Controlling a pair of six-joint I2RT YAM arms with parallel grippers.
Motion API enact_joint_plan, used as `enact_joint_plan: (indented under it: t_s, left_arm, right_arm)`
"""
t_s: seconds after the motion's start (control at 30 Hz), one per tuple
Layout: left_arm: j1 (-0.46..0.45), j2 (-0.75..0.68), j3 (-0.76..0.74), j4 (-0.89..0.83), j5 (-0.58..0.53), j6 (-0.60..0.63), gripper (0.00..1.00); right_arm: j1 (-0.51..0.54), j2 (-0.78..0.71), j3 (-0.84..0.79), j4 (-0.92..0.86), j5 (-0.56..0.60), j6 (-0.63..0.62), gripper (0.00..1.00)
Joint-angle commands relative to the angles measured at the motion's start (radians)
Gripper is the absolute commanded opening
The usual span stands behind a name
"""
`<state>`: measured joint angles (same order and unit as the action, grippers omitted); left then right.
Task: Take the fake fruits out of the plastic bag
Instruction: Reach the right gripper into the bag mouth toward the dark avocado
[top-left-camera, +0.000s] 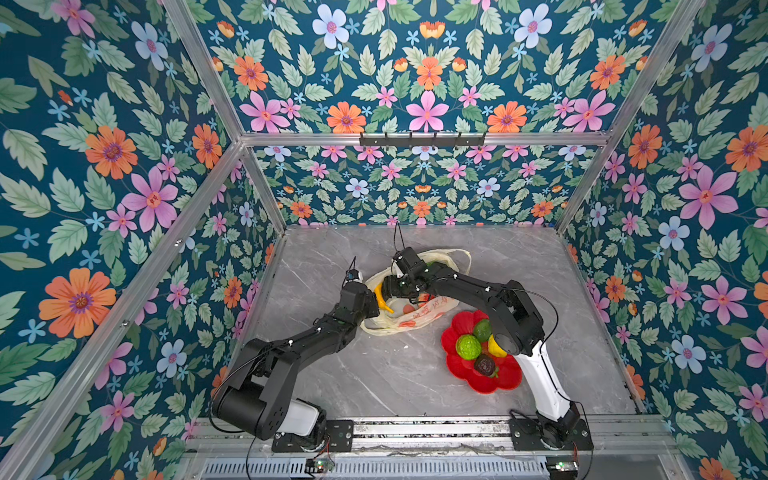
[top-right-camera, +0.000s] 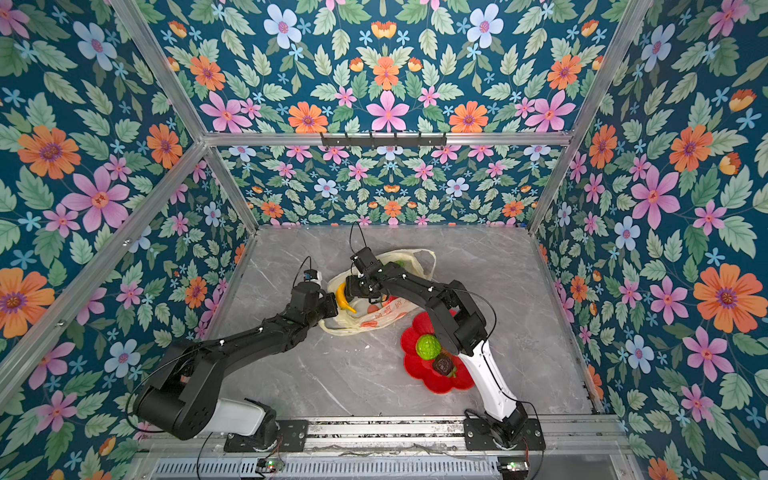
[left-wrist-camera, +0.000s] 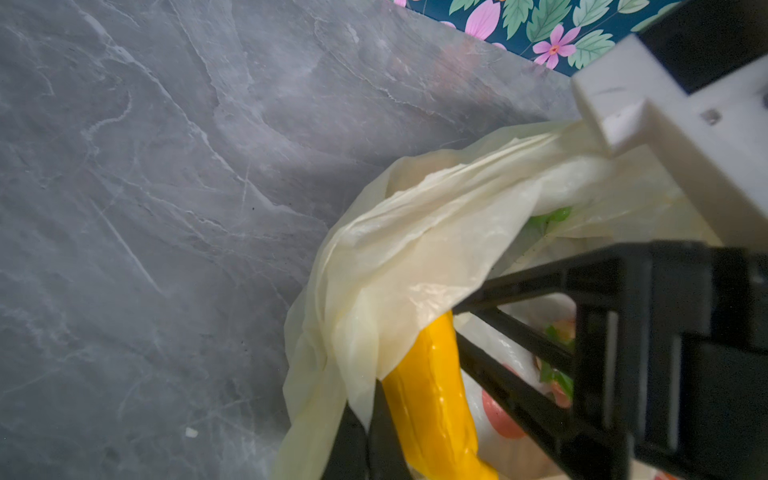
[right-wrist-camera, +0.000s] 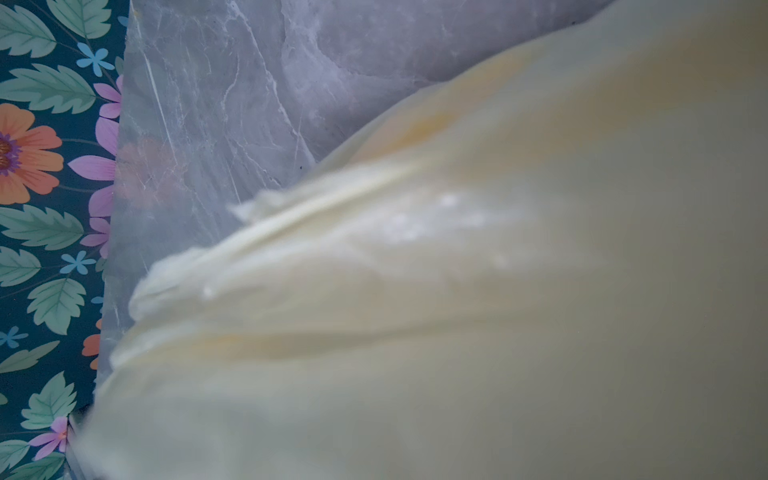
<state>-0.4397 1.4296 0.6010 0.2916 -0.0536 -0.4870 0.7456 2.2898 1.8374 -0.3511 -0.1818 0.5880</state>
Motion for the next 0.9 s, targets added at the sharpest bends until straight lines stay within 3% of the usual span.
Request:
enact_joint_plan:
  t_s: [0.0,0.5,0.7,0.87]
  left_arm:
    - [0.001,-0.005,0.001,0.005,0.014,0.005,0.01]
    - [-0.001,-0.053,-0.027,0.032,0.007,0.011,0.01]
    - [-0.001,-0.062,-0.030,0.028,-0.012,0.010,0.01]
    - [-0.001,-0.054,-0.025,0.016,-0.026,0.010,0.01]
  right_arm:
    - [0.006,-0.001,0.005,0.033,-0.032,-0.022,0.75]
    - [0.007,0.124,0.181,-0.142,0.064,-0.015,0.75]
    - [0.007,0.057,0.123,-0.164,0.180,-0.011,0.64]
    - [0.009,0.007,0.062,-0.100,0.160,-0.020,0.58]
